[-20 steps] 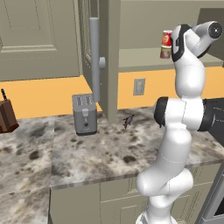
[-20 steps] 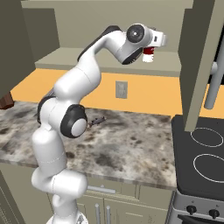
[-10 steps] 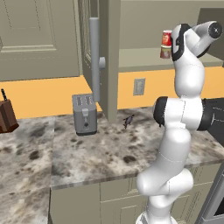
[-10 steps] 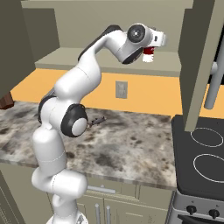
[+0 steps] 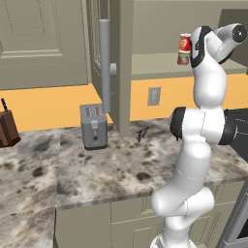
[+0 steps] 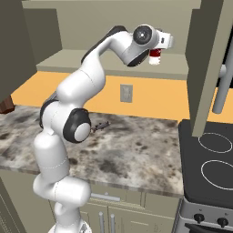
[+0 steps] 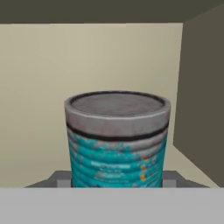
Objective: Stack two cans on top of the other two cans in the cabinet.
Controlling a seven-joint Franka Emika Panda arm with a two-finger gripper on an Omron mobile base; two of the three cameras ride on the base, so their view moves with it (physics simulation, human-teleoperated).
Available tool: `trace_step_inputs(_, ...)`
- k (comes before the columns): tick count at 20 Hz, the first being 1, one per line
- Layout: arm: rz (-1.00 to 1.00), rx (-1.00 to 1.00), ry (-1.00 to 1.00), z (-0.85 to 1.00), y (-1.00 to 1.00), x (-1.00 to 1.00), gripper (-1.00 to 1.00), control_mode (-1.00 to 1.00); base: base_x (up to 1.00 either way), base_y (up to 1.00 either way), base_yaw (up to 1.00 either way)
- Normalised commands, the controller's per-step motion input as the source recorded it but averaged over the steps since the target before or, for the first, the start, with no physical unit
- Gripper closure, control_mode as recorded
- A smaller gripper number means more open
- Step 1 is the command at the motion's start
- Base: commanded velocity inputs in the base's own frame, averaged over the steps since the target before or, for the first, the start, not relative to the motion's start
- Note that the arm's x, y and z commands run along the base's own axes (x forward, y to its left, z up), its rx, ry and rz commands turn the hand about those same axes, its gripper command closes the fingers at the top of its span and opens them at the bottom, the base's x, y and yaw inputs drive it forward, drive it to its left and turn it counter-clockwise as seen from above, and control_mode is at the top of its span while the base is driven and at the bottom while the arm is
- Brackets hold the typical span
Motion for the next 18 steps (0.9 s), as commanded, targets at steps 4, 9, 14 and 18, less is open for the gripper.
trace_step_inputs(4,0.00,0.00,0.00,-0.05,0.00,0.00,-1.00,-1.00,0.00,0.00,0.00)
trace_step_inputs(9,0.00,0.00,0.00,0.00,0.00,0.00,-1.00,-1.00,0.00,0.00,0.00)
trace_step_inputs(14,0.00,0.00,0.00,0.00,0.00,0.01,-1.00,-1.00,0.00,0.00,0.00)
trace_step_inputs(18,0.00,-0.01,0.00,0.00,0.00,0.00,-1.00,-1.00,0.00,0.00,0.00)
